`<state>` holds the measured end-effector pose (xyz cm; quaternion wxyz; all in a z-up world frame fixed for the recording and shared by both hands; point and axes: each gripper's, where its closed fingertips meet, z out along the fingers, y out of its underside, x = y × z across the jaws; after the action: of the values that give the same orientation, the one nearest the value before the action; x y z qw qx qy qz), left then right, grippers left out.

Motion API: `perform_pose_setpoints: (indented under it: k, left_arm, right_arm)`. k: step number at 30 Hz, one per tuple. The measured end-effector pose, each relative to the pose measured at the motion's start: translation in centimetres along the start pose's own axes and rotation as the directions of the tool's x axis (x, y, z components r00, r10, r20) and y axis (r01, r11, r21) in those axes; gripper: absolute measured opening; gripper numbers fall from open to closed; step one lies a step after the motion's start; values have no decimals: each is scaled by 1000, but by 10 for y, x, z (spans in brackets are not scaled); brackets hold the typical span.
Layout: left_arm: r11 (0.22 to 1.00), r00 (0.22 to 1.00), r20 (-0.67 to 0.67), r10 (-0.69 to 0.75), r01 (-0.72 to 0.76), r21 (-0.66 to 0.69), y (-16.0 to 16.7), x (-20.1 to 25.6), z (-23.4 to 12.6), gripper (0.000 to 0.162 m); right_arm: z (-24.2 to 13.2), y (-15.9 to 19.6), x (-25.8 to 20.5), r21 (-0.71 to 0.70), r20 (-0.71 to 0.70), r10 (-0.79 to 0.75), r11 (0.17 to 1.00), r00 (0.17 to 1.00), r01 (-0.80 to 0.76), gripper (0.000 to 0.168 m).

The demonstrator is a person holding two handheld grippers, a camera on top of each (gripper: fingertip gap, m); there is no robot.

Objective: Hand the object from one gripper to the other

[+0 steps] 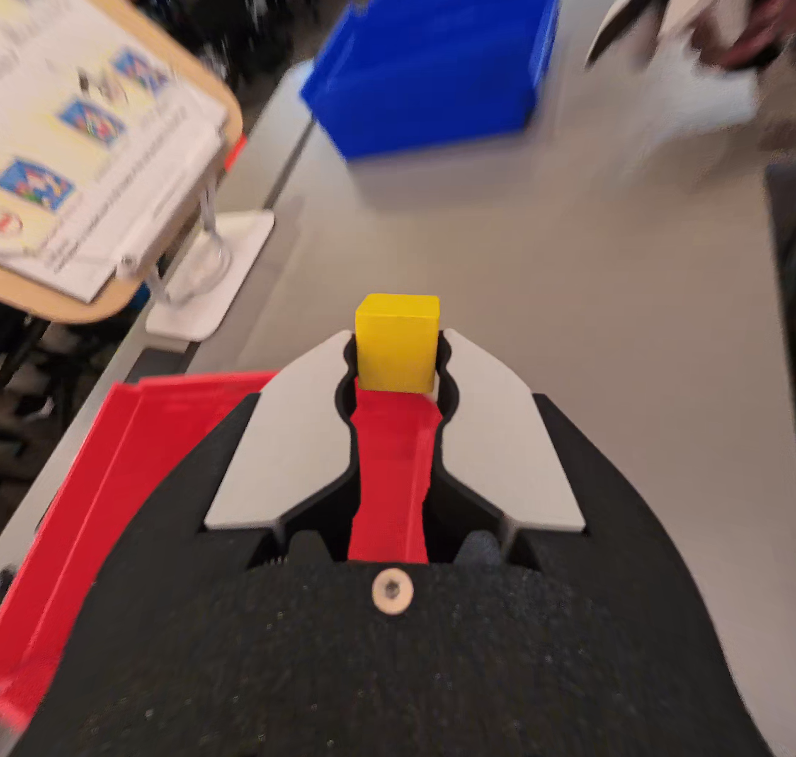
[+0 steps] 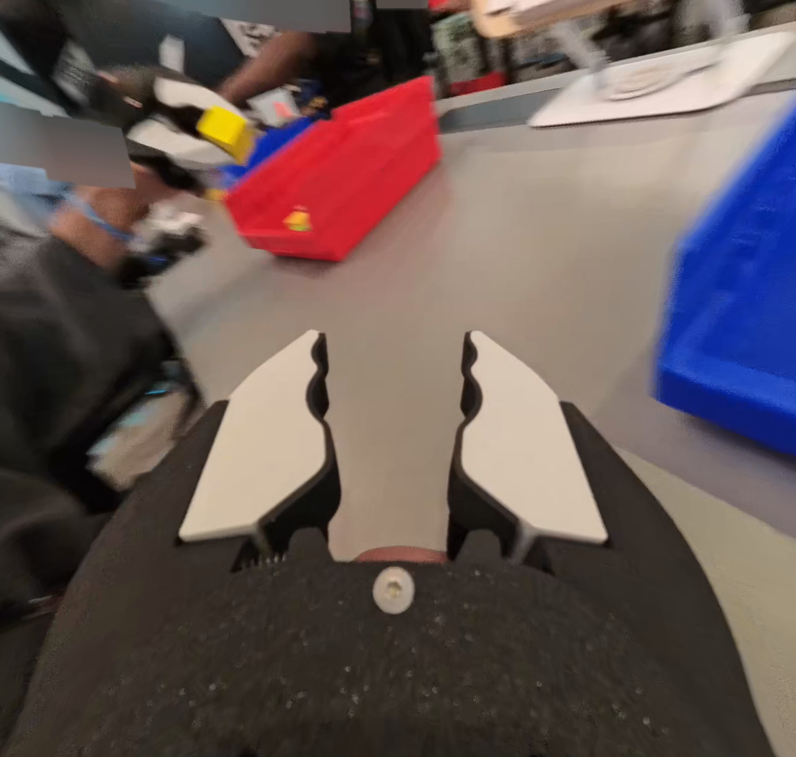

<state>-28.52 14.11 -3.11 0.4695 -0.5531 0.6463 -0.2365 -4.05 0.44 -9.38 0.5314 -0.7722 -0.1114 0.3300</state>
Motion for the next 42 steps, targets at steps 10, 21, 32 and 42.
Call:
perform_pose_setpoints:
  k: [10,21,32,42]
  left_arm:
    - [957,992,-103,78,-45,288,-103,80,77,34]
    - [958,982,-18,-186,185,220,-84,102,98,52]
    - [811,815,63,-576,561,166,-8,142,74,44]
    - [857,856,97,-508,491,156,-13,141,72,44]
  right_arm:
    - [79,-58,-99,-388,674,576,809,462,-442,61]
    - [89,-41,-94,-412,664,624,765,413,-494,35]
    - [14,-134,57,-256,-96,-184,954,978,154,35]
    - [-73,-28,255,-851,-425,-438,491,792,-185,36]
